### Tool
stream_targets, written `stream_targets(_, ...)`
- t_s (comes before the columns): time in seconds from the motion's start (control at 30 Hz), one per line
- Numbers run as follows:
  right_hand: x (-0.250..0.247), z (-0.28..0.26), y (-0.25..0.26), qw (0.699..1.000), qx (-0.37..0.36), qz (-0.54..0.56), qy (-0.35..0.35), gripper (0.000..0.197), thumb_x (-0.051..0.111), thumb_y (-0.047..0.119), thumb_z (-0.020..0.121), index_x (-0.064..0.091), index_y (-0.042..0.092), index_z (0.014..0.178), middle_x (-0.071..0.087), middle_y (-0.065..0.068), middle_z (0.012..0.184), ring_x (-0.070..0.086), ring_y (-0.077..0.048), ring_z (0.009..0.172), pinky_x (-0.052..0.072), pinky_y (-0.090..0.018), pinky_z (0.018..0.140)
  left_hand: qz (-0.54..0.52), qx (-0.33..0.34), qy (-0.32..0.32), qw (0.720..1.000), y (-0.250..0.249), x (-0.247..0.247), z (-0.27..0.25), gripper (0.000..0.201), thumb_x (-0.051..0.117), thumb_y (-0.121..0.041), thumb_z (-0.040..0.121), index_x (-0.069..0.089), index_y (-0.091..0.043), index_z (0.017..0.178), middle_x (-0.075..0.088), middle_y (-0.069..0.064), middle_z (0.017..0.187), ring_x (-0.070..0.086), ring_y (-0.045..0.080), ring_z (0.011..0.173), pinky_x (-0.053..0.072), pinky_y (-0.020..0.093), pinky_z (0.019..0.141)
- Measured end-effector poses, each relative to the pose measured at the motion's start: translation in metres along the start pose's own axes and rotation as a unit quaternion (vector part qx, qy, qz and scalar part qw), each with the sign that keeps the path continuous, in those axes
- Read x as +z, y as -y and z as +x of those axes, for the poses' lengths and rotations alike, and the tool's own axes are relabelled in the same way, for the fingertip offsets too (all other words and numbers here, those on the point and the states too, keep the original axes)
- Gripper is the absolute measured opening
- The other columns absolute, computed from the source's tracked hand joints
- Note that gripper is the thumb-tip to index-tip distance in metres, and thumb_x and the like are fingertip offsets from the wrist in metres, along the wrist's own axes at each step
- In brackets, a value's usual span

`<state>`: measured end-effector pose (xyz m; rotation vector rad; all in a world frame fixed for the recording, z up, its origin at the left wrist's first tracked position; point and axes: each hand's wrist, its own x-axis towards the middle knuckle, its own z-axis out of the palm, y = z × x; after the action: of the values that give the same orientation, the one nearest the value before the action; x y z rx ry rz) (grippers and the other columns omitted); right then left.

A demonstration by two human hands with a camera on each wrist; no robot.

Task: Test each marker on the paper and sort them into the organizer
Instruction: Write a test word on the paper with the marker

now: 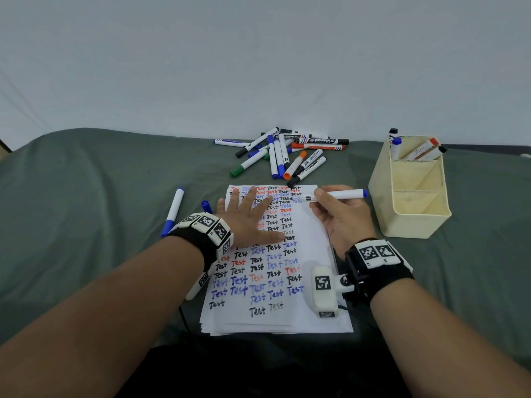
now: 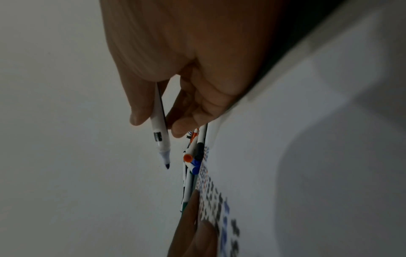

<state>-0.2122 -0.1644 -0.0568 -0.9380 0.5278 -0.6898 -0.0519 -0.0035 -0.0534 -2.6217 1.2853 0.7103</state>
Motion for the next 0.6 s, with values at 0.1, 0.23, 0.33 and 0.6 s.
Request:
stream_targets(0.1, -0.001, -0.009, -0.001, 0.999, 0.028, 0.011, 0.021, 0.009, 0.083, 0.011, 0.076, 0.077, 0.017, 0.078, 0.073, -0.012, 0.087, 0.070, -0.021, 0.076, 0.062, -0.034, 0.075, 0.001, -0.003, -0.006, 1.000, 0.000, 0.001, 0.001, 0.129, 0.012, -0.111, 0.039, -0.023, -0.052, 0.149, -0.034, -0.009, 0.161, -0.029, 0.032, 0.149, -0.012, 0.062, 0.118)
stream_targets(0.23, -0.010, -0.010, -0.005, 0.999, 0.039, -0.005, 0.034, 0.012, 0.085, 0.023, 0.069, 0.079, 0.024, 0.079, 0.075, -0.009, 0.091, 0.073, -0.020, 0.087, 0.062, -0.045, 0.081, 0.008, -0.004, -0.019, 1.000, 0.000, 0.003, 0.002, 0.130, 0.011, -0.110, 0.040, -0.022, -0.051, 0.150, -0.032, -0.007, 0.162, -0.027, 0.033, 0.149, -0.010, 0.062, 0.119)
stream_targets(0.33, -0.014, -0.007, -0.008, 0.998, 0.046, -0.006, 0.037, 0.015, 0.085, 0.020, 0.067, 0.078, 0.019, 0.080, 0.075, -0.009, 0.089, 0.073, -0.020, 0.088, 0.063, -0.041, 0.079, 0.010, -0.006, -0.037, 0.999, -0.001, 0.002, 0.000, 0.124, 0.016, -0.107, 0.050, -0.016, -0.047, 0.154, -0.027, -0.004, 0.164, -0.024, 0.033, 0.151, -0.006, 0.062, 0.120)
stream_targets(0.6, -0.012, -0.008, -0.006, 0.998, 0.052, 0.012, 0.045, 0.025, 0.082, 0.009, 0.068, 0.066, 0.010, 0.087, 0.072, -0.009, 0.083, 0.072, -0.018, 0.079, 0.061, -0.031, 0.073, -0.044, 0.056, -0.179, 0.981, 0.017, -0.015, -0.026, 0.079, 0.040, -0.078, 0.088, 0.036, -0.033, 0.152, 0.018, 0.001, 0.166, 0.010, 0.024, 0.154, 0.013, 0.046, 0.122)
